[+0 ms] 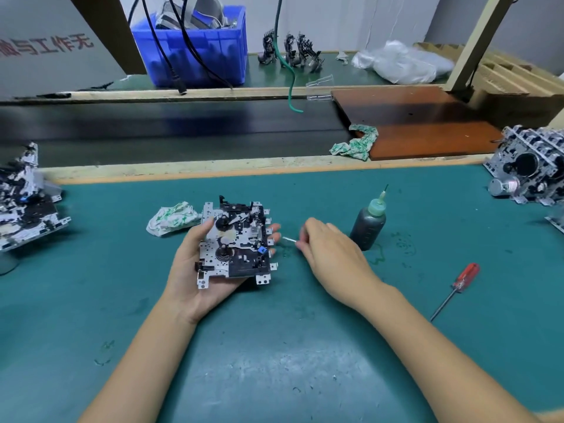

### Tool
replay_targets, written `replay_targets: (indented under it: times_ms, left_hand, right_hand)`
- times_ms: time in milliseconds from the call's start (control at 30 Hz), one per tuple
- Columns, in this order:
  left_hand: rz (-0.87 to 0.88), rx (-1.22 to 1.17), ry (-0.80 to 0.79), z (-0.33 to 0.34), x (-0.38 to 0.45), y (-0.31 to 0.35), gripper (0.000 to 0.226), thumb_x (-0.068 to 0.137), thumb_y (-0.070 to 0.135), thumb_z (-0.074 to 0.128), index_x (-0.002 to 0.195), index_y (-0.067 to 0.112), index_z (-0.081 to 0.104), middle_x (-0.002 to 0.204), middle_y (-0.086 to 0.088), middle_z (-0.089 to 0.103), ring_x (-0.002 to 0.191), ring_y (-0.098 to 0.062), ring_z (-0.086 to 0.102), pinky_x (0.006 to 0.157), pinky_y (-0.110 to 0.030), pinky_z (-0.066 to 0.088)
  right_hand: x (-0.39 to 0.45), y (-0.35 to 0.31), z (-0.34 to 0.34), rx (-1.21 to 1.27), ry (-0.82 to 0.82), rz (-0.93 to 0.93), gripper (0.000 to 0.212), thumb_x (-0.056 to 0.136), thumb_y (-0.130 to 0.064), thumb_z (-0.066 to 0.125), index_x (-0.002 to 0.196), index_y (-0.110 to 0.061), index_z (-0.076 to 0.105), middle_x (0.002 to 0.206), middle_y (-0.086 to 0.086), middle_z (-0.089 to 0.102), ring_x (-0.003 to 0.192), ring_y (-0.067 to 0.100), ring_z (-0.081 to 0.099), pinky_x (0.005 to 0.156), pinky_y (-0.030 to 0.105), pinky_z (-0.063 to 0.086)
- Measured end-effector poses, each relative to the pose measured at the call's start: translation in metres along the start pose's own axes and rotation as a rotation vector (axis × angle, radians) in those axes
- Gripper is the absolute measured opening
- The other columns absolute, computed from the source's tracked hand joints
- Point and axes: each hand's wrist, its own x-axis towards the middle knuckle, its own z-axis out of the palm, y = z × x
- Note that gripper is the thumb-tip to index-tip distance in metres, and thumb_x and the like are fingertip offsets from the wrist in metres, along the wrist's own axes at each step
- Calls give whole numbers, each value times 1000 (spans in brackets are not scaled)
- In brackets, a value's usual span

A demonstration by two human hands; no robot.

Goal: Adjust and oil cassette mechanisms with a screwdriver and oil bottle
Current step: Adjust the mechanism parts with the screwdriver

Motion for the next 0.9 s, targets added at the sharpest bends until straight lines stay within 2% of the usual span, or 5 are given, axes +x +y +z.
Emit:
replay_targets:
  times_ms: [67, 133, 300, 533, 900]
  left_hand:
    - [-39, -44, 33, 2, 1, -4, 73, 67, 42, 79, 124, 0, 60, 134, -31, 49, 125, -39, 50, 99, -48, 46]
    - [-84, -32, 47, 5, 3, -8, 76, 65, 47, 80, 122, 1, 62, 132, -28, 52, 121, -38, 54, 99, -48, 46]
    - [-162, -95, 68, 10, 5, -25, 85, 70, 63, 69, 125, -2, 58, 136, -28, 49, 124, -36, 52, 100, -48, 46]
    - [-244, -75, 91, 4, 8, -32, 91, 84, 76, 26, 122, 2, 63, 133, -23, 54, 121, -32, 55, 97, -44, 48]
    - [-245, 37, 141, 5, 9, -33, 78, 91, 66, 23, 115, 7, 69, 125, -19, 61, 114, -28, 61, 95, -39, 51]
  right_hand:
    - [-11, 5, -9, 334, -72, 23, 15, 101, -31, 35, 87, -27, 31, 71, -8, 58, 64, 15, 48, 61, 34, 35]
    - [-19, 6, -19, 668, -182, 72, 18, 101, -29, 38, 83, -28, 35, 51, -8, 51, 44, 7, 39, 48, 24, 34]
    - [-29, 10, -28, 1123, -469, 227, 37, 99, -21, 43, 64, -11, 50, 44, 0, 46, 32, 5, 26, 36, 13, 19]
    - [-28, 7, -23, 1139, -601, 228, 37, 99, -22, 43, 68, -8, 57, 42, -4, 38, 34, 5, 21, 36, 13, 18]
    - [-31, 0, -22, 1003, -553, 248, 43, 101, -25, 41, 62, -12, 50, 40, -5, 37, 33, 7, 27, 35, 15, 23]
